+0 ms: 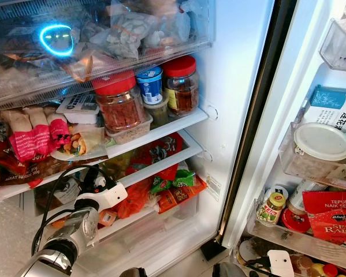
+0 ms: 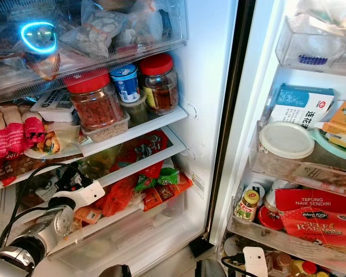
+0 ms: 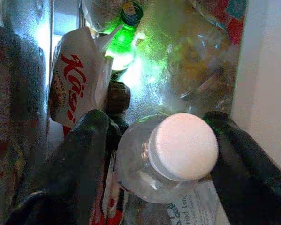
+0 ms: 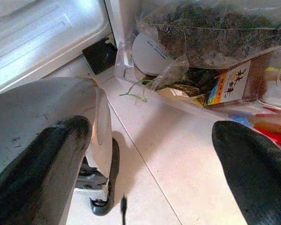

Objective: Restocking fridge

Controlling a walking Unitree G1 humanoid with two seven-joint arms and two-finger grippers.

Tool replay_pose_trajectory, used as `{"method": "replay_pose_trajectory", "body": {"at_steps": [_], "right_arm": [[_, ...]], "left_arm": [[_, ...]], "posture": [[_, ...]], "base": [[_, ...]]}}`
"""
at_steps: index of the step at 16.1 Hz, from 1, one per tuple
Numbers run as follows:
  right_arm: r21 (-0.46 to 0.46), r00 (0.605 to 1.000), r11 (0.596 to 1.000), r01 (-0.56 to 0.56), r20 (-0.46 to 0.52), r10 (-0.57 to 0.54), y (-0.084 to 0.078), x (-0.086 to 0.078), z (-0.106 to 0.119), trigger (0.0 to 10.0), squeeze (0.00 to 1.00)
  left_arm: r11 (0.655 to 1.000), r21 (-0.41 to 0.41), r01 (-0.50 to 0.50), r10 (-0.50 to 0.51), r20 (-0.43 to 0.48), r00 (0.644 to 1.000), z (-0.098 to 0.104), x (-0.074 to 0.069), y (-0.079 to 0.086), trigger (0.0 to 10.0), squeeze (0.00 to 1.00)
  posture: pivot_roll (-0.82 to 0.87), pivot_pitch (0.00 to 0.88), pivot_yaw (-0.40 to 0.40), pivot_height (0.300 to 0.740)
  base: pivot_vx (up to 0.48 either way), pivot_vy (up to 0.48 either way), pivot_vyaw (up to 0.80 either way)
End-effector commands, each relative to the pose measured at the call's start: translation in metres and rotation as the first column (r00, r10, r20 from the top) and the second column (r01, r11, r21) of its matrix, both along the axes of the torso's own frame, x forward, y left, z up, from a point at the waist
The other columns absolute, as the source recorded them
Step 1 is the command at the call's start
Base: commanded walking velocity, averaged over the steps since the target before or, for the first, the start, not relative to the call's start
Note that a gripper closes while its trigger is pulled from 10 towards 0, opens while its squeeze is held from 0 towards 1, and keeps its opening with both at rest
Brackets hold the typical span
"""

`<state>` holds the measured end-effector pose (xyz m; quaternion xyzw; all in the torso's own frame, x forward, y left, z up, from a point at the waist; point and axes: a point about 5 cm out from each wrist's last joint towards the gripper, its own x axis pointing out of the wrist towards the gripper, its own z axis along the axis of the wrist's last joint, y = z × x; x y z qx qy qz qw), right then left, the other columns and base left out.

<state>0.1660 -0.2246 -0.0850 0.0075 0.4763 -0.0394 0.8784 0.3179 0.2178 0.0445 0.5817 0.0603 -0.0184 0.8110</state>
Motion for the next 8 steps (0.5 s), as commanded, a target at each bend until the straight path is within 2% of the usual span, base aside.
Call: {"method": "replay_pose_trajectory", "body": {"at_steps": [1,3,5,8], "right_arm": [[0.035,0.999,0.999,-0.021,-0.028,0.022,0.011,-0.005,-0.005,10.0,0.00],[0.036,0.999,0.999,-0.027,-0.030,0.028,0.012,-0.006,-0.005,10.0,0.00],[0.036,0.999,0.999,-0.029,-0.032,0.030,0.012,-0.006,-0.005,10.0,0.00],[0.038,0.999,0.999,-0.032,-0.035,0.033,0.012,-0.006,-0.005,10.0,0.00]], "left_arm": [[0.999,-0.044,0.010,-0.010,-0.005,1.000,0.005,0.002,0.004,10.0,1.00],[0.997,-0.083,0.006,-0.005,0.012,1.000,0.010,0.006,0.003,10.0,1.00],[0.998,-0.026,0.062,-0.060,0.043,0.997,0.016,0.011,-0.005,10.0,1.00],[0.989,-0.070,0.128,-0.127,0.018,0.992,0.018,0.014,-0.015,10.0,1.00]], "posture": [[-0.18,0.000,0.062,0.616],[-0.18,0.000,0.063,0.616],[-0.17,0.000,0.062,0.616],[-0.18,0.000,0.062,0.616]], "base": [[0.000,0.000,0.00],[0.000,0.000,0.00],[0.000,0.000,0.00],[0.000,0.000,0.00]]}}
